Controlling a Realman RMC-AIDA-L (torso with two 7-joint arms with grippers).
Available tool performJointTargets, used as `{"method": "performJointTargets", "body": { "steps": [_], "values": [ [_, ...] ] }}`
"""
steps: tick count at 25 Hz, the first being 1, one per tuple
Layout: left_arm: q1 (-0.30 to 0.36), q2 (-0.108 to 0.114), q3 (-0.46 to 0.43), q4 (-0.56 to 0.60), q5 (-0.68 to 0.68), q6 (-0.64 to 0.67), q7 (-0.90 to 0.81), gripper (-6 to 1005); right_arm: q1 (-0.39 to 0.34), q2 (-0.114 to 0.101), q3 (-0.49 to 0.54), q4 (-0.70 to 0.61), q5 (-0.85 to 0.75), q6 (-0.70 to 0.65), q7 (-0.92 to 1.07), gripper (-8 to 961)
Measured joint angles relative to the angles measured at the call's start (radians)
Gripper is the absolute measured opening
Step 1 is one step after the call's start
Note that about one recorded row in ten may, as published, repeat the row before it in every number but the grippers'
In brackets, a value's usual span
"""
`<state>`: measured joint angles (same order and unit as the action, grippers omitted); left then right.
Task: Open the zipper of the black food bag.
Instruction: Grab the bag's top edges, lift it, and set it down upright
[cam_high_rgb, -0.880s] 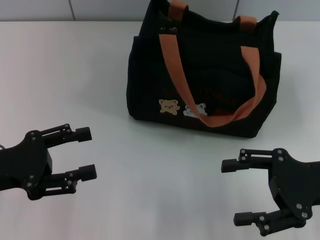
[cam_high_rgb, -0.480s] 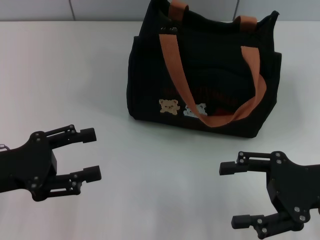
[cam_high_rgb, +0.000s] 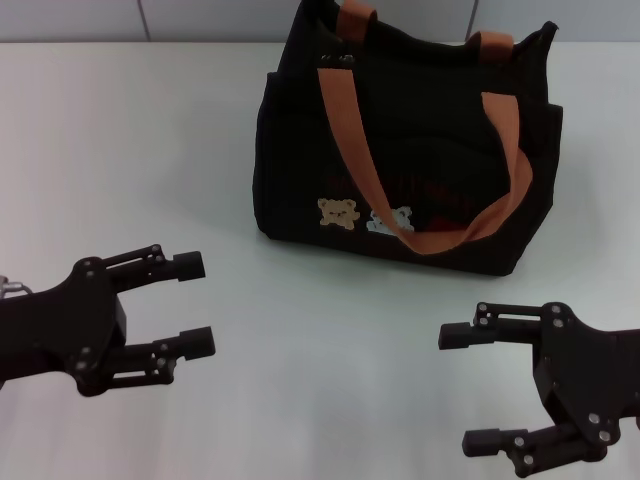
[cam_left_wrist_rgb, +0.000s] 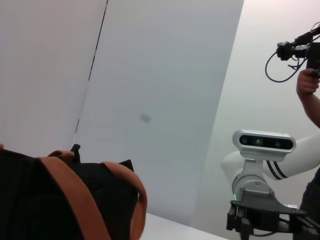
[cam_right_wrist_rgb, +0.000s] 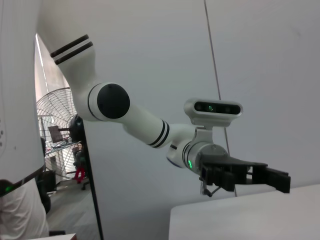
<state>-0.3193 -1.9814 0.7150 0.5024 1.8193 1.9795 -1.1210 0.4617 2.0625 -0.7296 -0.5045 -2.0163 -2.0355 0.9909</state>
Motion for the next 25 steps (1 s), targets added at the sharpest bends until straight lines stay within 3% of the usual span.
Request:
{"method": "performJointTargets", "body": {
  "steps": [5, 7, 9, 12, 14, 19, 25],
  "values": [
    [-0.005, -0.023, -0.019, -0.006, -0.007, -0.102, 0.003, 730, -0.002, 0.001, 0.039, 0.000, 0.002, 0.001, 0.000, 830],
    [-0.009, -0.043, -0.050, -0.011, -0.009, -0.170, 0.003, 725, -0.008, 0.001, 0.051, 0.000, 0.002, 0.003, 0.000, 830],
    [-0.021, -0.077, -0.102, -0.013, -0.011, -0.288, 0.005, 720, -0.014, 0.001, 0.053, 0.000, 0.002, 0.012, 0.000, 830],
    [-0.042, -0.090, -0.122, -0.032, -0.018, -0.349, 0.015, 712, -0.019, 0.001, 0.053, 0.000, 0.002, 0.021, 0.000, 829],
    [-0.095, -0.090, -0.126, -0.124, -0.042, -0.426, 0.068, 706, -0.029, 0.001, 0.053, 0.000, 0.002, 0.040, 0.000, 829],
    [-0.184, -0.095, -0.128, -0.228, -0.065, -0.555, 0.142, 693, -0.047, 0.001, 0.053, 0.002, 0.002, 0.059, -0.008, 829],
    [-0.234, -0.099, -0.135, -0.271, -0.075, -0.608, 0.176, 677, -0.069, 0.001, 0.070, 0.003, 0.002, 0.073, -0.010, 829]
  ]
}}
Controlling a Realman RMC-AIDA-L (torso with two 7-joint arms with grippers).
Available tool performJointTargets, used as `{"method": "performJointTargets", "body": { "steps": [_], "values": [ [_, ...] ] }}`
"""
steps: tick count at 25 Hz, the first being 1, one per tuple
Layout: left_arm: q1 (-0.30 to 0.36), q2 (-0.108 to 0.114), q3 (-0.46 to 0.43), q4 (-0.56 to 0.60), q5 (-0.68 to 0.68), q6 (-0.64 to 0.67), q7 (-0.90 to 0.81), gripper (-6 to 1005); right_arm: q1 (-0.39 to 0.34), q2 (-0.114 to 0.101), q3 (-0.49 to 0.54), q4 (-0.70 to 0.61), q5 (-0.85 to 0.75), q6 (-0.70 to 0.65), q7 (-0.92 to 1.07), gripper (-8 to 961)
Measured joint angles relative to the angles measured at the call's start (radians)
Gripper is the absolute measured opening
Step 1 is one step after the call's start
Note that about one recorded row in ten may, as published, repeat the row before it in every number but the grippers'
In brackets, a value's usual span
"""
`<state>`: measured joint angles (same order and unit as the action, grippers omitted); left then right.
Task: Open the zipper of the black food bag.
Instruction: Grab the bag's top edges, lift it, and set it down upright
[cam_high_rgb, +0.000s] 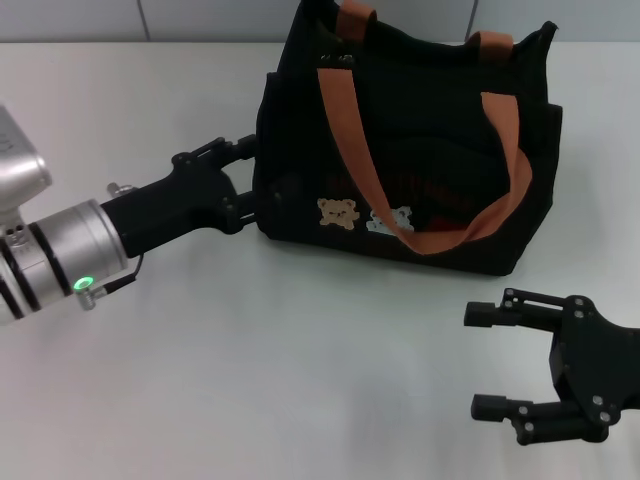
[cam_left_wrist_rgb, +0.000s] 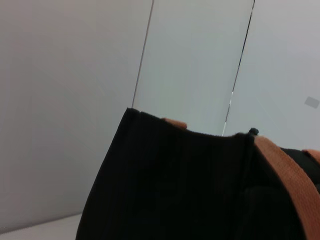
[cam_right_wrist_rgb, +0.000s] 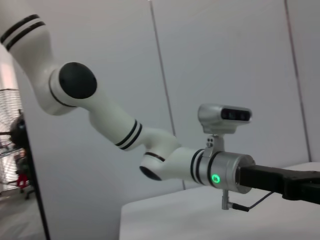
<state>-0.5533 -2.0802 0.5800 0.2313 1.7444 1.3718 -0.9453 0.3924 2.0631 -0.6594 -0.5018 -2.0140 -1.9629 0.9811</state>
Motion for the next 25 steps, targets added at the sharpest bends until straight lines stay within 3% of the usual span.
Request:
{"method": "performJointTargets", "body": {
  "steps": [14, 25],
  "values": [
    [-0.030, 0.000, 0.004, -0.103, -0.080, -0.039, 0.168, 640, -0.008, 0.000, 0.016, 0.000, -0.001, 0.017, -0.001, 829],
    [-0.034, 0.000, -0.002, -0.126, -0.082, -0.037, 0.195, 201, -0.007, 0.000, 0.017, 0.002, 0.000, 0.029, -0.001, 829]
  ]
}}
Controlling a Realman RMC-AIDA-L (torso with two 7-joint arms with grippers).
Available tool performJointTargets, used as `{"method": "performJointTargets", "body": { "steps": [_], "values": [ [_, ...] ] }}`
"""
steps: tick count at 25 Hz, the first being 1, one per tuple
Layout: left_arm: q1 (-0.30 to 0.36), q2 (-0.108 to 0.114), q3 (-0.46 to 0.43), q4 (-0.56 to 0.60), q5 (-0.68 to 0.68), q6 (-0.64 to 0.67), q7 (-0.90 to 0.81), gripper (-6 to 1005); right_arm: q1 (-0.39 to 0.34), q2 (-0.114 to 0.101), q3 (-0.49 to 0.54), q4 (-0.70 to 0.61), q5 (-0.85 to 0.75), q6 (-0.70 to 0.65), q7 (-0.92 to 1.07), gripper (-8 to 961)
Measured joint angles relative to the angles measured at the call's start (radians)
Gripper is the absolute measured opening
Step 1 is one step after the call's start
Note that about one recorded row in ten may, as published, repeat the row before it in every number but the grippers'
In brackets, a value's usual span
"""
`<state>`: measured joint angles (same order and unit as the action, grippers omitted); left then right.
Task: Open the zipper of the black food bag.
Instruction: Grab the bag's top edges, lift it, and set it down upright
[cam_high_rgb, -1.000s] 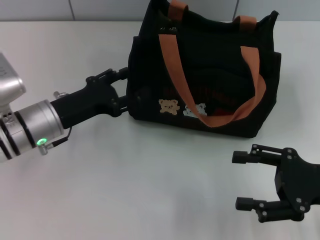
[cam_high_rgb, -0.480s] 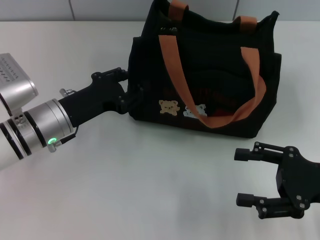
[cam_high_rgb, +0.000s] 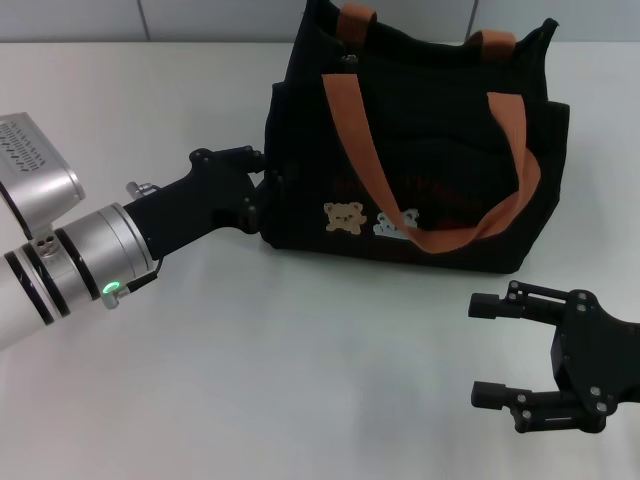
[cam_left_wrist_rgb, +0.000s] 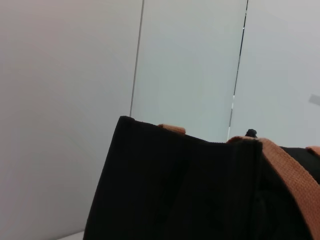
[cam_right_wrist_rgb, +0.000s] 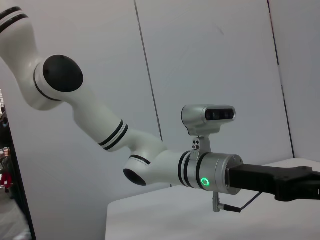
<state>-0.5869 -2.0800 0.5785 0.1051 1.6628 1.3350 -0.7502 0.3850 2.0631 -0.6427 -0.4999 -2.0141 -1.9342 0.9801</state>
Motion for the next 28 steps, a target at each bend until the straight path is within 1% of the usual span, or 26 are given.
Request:
{"method": "performJointTargets", "body": {
  "steps": [8, 9, 13, 14, 18, 19, 20, 22, 23, 24, 27, 28],
  "values": [
    [0.034, 0.004, 0.000, 0.012, -0.029, 0.040, 0.001, 112, 0.000, 0.000, 0.004, 0.000, 0.000, 0.000, 0.000, 829],
    [0.054, 0.007, 0.000, 0.031, -0.044, 0.070, 0.001, 111, 0.001, 0.000, 0.012, 0.000, 0.000, 0.000, 0.000, 829],
    [0.079, 0.008, 0.000, 0.057, -0.059, 0.103, 0.002, 105, 0.002, 0.000, 0.024, 0.002, 0.000, 0.003, 0.000, 829],
    [0.098, 0.009, -0.001, 0.080, -0.065, 0.126, -0.002, 104, 0.004, 0.000, 0.027, 0.005, 0.000, 0.005, 0.000, 829],
    [0.119, 0.011, -0.002, 0.115, -0.082, 0.147, -0.014, 102, 0.008, 0.000, 0.028, 0.006, 0.000, 0.006, 0.000, 829],
    [0.132, 0.013, -0.002, 0.151, -0.091, 0.153, -0.032, 102, 0.009, 0.000, 0.028, 0.006, 0.000, 0.007, 0.000, 829],
    [0.132, 0.013, -0.002, 0.151, -0.091, 0.153, -0.032, 102, 0.009, 0.000, 0.028, 0.006, 0.000, 0.007, 0.000, 829],
    [0.145, 0.015, 0.000, 0.217, -0.092, 0.156, -0.074, 101, 0.009, 0.000, 0.032, 0.006, 0.000, 0.008, 0.000, 829],
    [0.145, 0.015, 0.000, 0.217, -0.092, 0.156, -0.074, 100, 0.008, 0.000, 0.037, 0.006, 0.000, 0.008, 0.000, 829],
    [0.150, 0.019, 0.000, 0.259, -0.089, 0.156, -0.095, 100, 0.003, 0.000, 0.054, 0.006, 0.000, 0.009, 0.000, 829],
    [0.152, 0.023, 0.000, 0.284, -0.088, 0.157, -0.109, 99, 0.000, 0.000, 0.072, 0.006, 0.000, 0.009, 0.000, 829],
    [0.153, 0.028, 0.001, 0.319, -0.088, 0.160, -0.126, 98, -0.002, 0.000, 0.080, 0.006, 0.000, 0.009, 0.000, 829]
  ]
}}
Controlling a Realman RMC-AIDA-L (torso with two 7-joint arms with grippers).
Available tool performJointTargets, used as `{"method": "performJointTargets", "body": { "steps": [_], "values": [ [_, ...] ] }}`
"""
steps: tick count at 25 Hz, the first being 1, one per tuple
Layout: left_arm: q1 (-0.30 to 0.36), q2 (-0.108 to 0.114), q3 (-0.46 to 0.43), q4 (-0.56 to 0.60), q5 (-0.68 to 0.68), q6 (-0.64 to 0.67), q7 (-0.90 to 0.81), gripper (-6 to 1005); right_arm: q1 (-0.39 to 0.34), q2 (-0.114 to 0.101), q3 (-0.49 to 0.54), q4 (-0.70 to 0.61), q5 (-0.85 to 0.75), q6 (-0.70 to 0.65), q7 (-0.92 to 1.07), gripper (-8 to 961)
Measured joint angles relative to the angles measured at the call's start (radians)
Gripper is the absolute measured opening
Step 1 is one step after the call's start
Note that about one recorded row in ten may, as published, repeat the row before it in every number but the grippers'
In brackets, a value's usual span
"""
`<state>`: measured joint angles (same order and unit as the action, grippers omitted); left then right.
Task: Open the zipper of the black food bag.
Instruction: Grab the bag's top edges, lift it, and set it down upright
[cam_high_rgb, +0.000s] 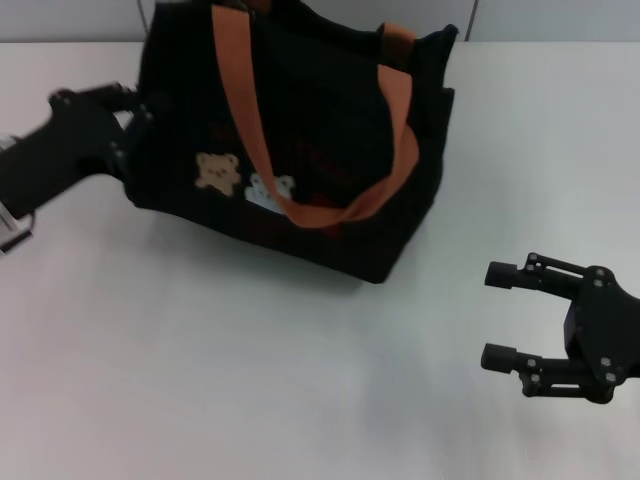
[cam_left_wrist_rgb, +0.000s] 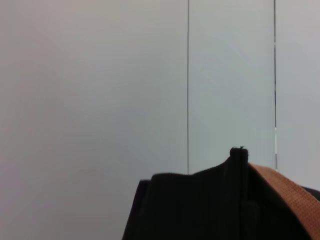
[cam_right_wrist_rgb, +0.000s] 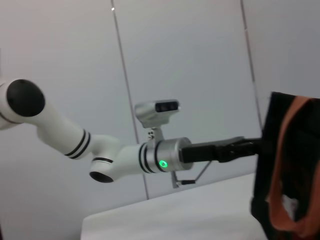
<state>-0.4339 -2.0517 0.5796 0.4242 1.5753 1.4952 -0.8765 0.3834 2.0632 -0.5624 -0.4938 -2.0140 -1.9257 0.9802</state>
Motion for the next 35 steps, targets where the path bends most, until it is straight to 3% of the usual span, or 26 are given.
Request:
{"method": "performJointTargets", "body": {
  "steps": [12, 15, 16, 17, 21, 28, 30, 31, 35],
  "values": [
    [0.003, 0.019, 0.019, 0.411, 0.005, 0.191, -0.191, 98, -0.015, -0.004, 0.127, 0.042, 0.000, -0.004, 0.000, 828],
    [0.005, 0.010, 0.069, 0.467, 0.005, 0.230, -0.196, 97, -0.015, -0.006, 0.146, 0.051, 0.000, 0.001, 0.000, 828],
    [0.009, 0.002, 0.144, 0.487, 0.005, 0.237, -0.185, 97, -0.015, -0.005, 0.158, 0.052, 0.000, 0.002, 0.000, 828],
    [0.009, 0.002, 0.144, 0.487, 0.005, 0.237, -0.185, 96, -0.015, -0.004, 0.167, 0.052, 0.000, 0.002, 0.000, 828],
    [0.008, -0.017, 0.301, 0.499, 0.038, 0.223, -0.146, 95, -0.015, -0.002, 0.200, 0.053, 0.000, 0.003, 0.000, 828],
    [-0.005, -0.022, 0.406, 0.494, 0.029, 0.208, -0.145, 94, -0.023, 0.002, 0.273, 0.061, 0.000, 0.043, 0.000, 828],
    [-0.014, -0.023, 0.425, 0.487, 0.023, 0.208, -0.145, 93, -0.025, 0.004, 0.344, 0.085, 0.000, 0.077, -0.004, 828],
    [-0.024, -0.024, 0.451, 0.476, 0.020, 0.204, -0.145, 93, -0.027, 0.006, 0.430, 0.122, 0.000, 0.112, -0.036, 828],
    [-0.040, -0.026, 0.495, 0.450, 0.020, 0.176, -0.145, 92, -0.037, 0.015, 0.531, 0.176, 0.000, 0.142, -0.140, 828]
  ]
}}
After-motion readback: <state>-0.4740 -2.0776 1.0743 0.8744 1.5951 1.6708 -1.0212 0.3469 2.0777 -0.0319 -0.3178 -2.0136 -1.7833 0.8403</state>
